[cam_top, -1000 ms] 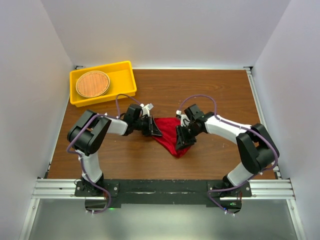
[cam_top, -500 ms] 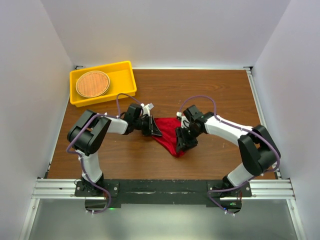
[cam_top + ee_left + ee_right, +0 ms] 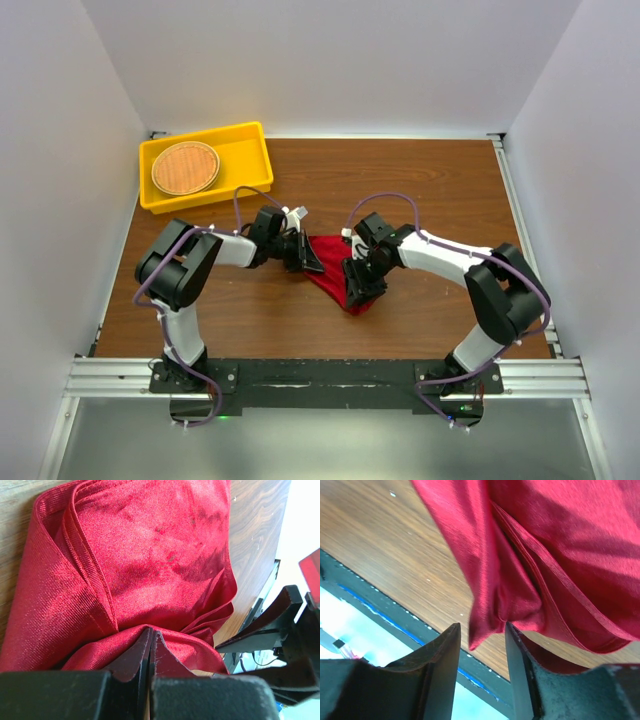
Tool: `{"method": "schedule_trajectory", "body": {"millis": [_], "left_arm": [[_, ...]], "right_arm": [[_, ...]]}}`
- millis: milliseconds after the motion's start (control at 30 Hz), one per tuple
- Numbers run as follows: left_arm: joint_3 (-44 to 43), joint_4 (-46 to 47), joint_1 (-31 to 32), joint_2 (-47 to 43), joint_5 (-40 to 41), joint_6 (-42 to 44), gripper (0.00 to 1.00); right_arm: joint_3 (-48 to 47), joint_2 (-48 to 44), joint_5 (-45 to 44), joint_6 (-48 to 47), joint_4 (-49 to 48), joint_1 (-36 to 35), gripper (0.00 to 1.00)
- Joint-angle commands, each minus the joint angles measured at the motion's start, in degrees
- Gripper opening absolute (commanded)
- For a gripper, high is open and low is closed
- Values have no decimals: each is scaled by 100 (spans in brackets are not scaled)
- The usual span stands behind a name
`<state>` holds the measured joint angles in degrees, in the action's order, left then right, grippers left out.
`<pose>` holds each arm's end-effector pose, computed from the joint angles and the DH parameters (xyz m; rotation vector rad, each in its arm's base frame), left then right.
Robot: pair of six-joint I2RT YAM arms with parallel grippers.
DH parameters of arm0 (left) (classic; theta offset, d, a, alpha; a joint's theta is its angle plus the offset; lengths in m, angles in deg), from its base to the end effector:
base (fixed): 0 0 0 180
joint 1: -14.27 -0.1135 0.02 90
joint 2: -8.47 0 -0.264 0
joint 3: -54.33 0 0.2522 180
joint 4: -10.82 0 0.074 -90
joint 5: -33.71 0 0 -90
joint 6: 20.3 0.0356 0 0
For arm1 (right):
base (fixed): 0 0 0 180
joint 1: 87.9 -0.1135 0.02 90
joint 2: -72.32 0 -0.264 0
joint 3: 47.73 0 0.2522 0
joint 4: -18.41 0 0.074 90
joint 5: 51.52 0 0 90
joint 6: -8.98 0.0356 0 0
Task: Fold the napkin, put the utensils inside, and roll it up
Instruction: Roll the napkin with the utensil
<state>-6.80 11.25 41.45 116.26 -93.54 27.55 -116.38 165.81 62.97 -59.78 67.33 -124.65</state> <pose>0.2967 -0.1766 0.1076 0.0102 2.5900 -1.2979 0.2273 0.1881 0.1689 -0.4974 2.9632 0.7778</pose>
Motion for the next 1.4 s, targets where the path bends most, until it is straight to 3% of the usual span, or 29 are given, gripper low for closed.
{"method": "schedule_trajectory", "body": {"millis": [0,167,233,300,567,833,967,1100,1367], "left_arm": [[70,-418,-11,260,456,366,0],[62,-444,-11,252,447,400,0],[62,-470,-11,260,456,427,0],[44,-497,-20,287,447,445,0],[-114,-751,-20,418,456,655,0],[-219,-954,-28,471,368,708,0],[-298,-1112,-20,480,351,734,0],[-343,-1279,-20,498,324,708,0],[-378,-1411,-20,594,149,515,0]], "right_arm": [[92,20,-252,-84,44,2,41],[102,-33,-716,-5,166,10,28],[58,-24,-823,12,228,28,18],[93,133,-876,30,281,72,0],[348,722,-1481,180,299,142,0],[-538,214,-2062,-558,974,63,29],[-1250,-137,-2036,-892,932,-182,49],[-1436,-218,-2167,-1217,274,-735,59],[-972,46,-3125,-1718,-1721,-1712,62]]}}
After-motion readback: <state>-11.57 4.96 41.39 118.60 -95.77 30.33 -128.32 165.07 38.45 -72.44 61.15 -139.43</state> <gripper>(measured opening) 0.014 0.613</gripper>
